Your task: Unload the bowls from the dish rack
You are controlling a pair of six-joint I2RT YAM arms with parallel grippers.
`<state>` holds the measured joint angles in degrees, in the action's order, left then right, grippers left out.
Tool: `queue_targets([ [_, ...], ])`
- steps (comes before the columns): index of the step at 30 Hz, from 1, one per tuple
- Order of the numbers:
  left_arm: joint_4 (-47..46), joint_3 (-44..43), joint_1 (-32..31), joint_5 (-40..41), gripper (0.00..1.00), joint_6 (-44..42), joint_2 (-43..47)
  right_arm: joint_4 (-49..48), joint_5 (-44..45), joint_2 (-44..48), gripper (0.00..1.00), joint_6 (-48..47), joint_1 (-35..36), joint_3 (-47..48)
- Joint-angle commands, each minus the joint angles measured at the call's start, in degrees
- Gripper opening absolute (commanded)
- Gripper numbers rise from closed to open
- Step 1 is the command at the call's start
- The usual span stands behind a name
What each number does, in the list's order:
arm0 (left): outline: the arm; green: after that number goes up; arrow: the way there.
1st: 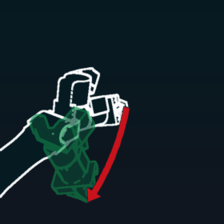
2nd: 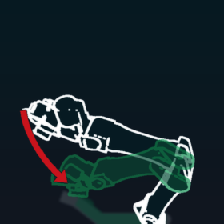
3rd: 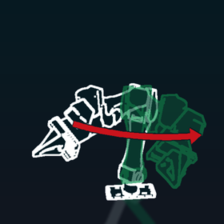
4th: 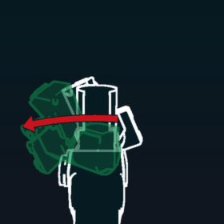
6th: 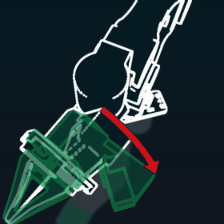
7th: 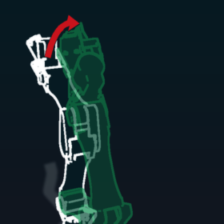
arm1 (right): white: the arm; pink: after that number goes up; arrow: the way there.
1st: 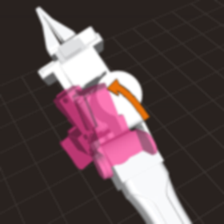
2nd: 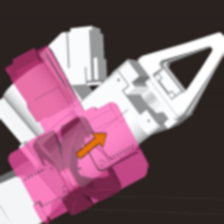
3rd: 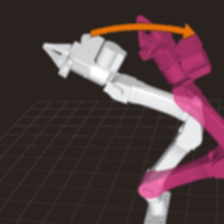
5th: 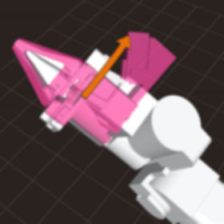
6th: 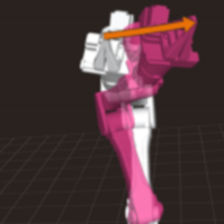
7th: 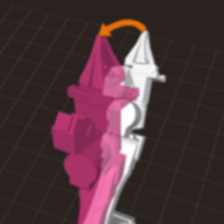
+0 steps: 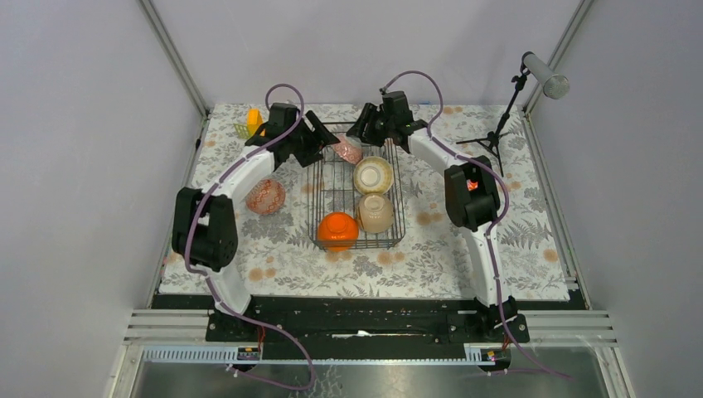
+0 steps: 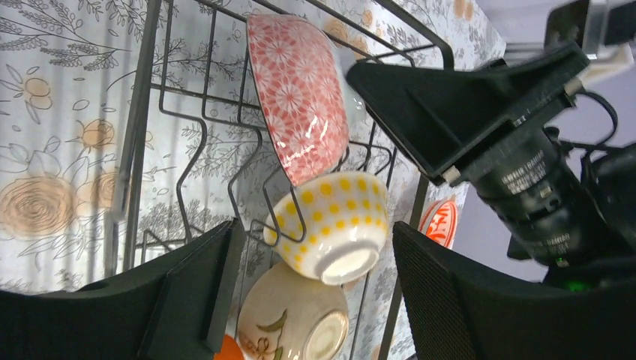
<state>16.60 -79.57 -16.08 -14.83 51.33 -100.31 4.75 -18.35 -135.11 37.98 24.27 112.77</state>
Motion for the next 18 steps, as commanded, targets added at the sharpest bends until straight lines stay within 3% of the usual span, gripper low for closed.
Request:
queue_targets([
  [1,-5.6,-4.5,0.0,1.2,0.78,6.1,-2.8,0.9,-0.8,2.0,0.38,-0.7,-1.5,-0.7],
  [5,-6.1,-7.1,0.0,1.8,0.79,5.7,-6.0,0.8,-1.4,1.6,0.38,-0.6,-2.0,-0.3],
  [11,-8.3,-10.6,0.0,-0.6,0.69,4.8,-11.3,0.2,-2.4,1.4,0.38,-0.2,-3.2,-0.3],
  [18,-8.1,-12.5,0.0,-0.4,0.67,6.2,-15.0,-0.8,-3.3,0.6,0.38,1.4,-3.8,0.3],
])
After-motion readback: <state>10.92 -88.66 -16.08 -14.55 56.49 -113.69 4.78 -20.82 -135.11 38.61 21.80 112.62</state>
